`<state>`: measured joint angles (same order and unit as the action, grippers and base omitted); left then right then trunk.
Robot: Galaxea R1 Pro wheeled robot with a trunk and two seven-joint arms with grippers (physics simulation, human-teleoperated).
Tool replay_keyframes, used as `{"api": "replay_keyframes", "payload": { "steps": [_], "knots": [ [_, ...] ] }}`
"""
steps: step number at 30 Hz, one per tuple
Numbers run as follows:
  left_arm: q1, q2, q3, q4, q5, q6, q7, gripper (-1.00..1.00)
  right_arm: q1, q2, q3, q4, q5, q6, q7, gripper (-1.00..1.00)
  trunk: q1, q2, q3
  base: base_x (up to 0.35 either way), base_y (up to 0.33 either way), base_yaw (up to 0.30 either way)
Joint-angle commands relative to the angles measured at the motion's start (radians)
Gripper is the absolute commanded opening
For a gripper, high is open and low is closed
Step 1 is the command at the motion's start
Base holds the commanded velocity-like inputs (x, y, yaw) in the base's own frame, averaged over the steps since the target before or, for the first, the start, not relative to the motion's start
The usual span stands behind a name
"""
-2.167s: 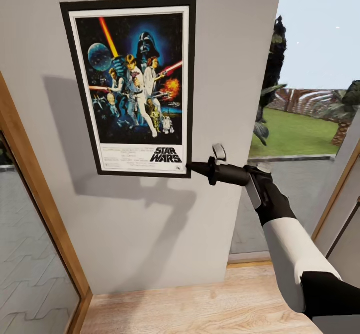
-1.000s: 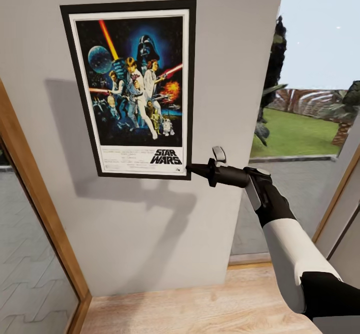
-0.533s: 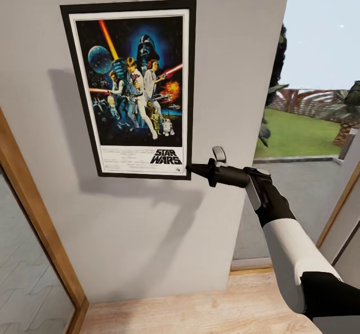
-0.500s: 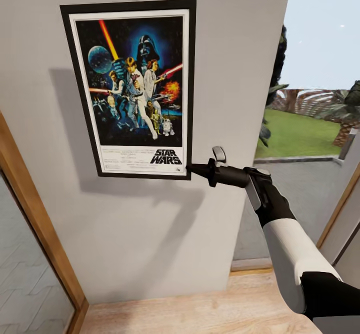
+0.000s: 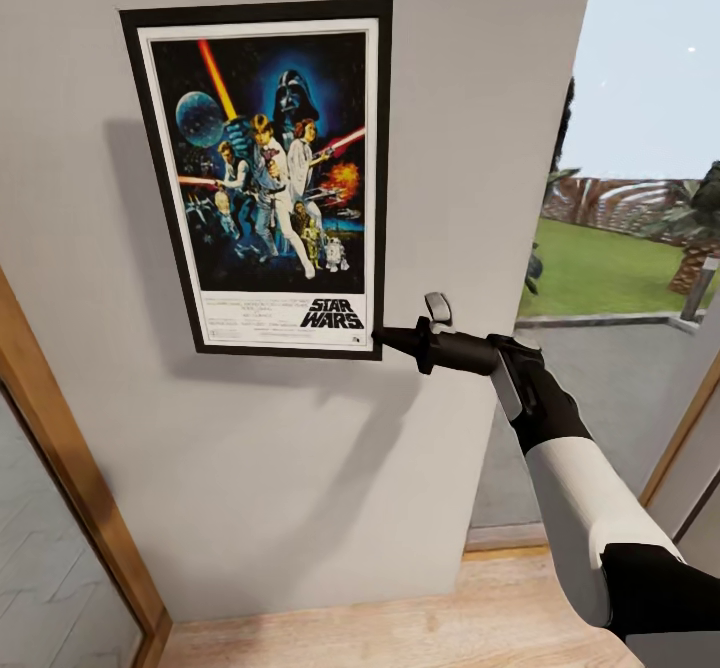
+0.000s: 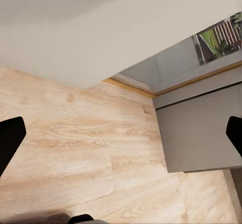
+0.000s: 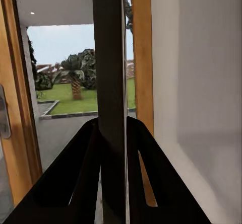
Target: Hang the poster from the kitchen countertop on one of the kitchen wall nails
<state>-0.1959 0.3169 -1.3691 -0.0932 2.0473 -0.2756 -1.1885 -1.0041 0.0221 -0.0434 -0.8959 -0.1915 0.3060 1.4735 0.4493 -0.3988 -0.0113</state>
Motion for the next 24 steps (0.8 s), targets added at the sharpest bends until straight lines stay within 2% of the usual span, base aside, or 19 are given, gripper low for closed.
{"api": "replay_keyframes", "payload": {
  "steps": [1, 6, 13, 24],
  "knots": [
    [0.000, 0.001, -0.008, -0.002, 0.008, -0.005, 0.000, 1.00, -0.001, 0.001, -0.003, 0.000, 0.000, 0.015, 0.007, -1.00, 0.001, -0.001, -0.001, 0.048, 0.000, 0.000],
    [0.000, 0.001, -0.008, -0.002, 0.008, -0.005, 0.000, 1.00, -0.001, 0.001, -0.003, 0.000, 0.001, 0.015, 0.007, -1.00, 0.001, -0.001, -0.001, 0.039, 0.000, 0.000],
    [0.000, 0.001, -0.008, -0.002, 0.008, -0.005, 0.000, 1.00, -0.001, 0.001, -0.003, 0.000, 0.001, 0.015, 0.007, -1.00, 0.001, -0.001, -0.001, 0.172, 0.000, 0.000],
    [0.000, 0.001, -0.008, -0.002, 0.008, -0.005, 0.000, 1.00, -0.001, 0.001, -0.003, 0.000, 0.003, 0.015, 0.007, -1.00, 0.001, -0.001, -0.001, 0.017, 0.000, 0.000]
  ]
}}
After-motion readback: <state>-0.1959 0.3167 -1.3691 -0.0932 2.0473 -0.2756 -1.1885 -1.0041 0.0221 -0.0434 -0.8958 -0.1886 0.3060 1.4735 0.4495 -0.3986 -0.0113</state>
